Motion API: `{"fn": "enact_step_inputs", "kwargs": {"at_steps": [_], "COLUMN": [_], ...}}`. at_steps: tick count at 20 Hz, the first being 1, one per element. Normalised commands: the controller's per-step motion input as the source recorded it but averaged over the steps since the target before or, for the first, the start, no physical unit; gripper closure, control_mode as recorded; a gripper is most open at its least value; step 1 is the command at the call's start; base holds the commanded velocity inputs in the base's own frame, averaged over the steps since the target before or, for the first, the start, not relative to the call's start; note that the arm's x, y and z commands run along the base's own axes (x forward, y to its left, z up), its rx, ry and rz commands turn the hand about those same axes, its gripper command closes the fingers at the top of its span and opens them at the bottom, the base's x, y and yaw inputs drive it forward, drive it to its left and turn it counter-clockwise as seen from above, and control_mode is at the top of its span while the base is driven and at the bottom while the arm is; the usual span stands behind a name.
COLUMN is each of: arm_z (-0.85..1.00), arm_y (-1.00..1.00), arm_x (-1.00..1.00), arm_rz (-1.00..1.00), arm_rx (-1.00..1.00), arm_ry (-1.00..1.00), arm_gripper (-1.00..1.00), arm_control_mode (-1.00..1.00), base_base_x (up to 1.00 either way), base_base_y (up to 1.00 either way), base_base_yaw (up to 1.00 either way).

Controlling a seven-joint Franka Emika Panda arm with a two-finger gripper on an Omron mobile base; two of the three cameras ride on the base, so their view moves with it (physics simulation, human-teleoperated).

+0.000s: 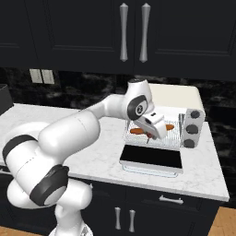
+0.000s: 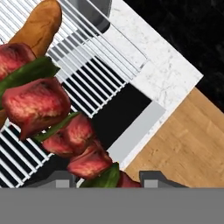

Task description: Pick up the kebab skewer and baguette bread, and place them inside the toaster oven. Close the toaster oven door and start by setting the timer.

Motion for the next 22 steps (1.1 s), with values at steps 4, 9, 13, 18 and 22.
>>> {"fn": "enact_step_inputs", "kwargs": {"at_steps": [4,9,13,18,22], "arm_z": [-0.14,-0.21,-0.08,-0.01,-0.06], "arm_y": [0.0,-0.03,-0.06,-0.04,-0.02], "arm_x": [0.17,0.19,0.2,0.26,0.1], "arm_rz": [-0.02,0.0,-0.1,-0.12,-0.14], "arm_rx": [0.07,0.06,0.12,0.1,0.08], "arm_ry": [-0.09,-0.04,0.0,0.0,0.0], "arm_gripper": [1.0,1.0,1.0,1.0,1.0], "arm_control_mode": [-1.0,-1.0,-1.0,-1.0,-1.0], "base_base_x": [0.0,0.0,0.0,0.0,0.0], "base_base_y": [0.0,0.0,0.0,0.0,0.0], "base_base_yaw": [0.0,0.0,0.0,0.0,0.0]}}
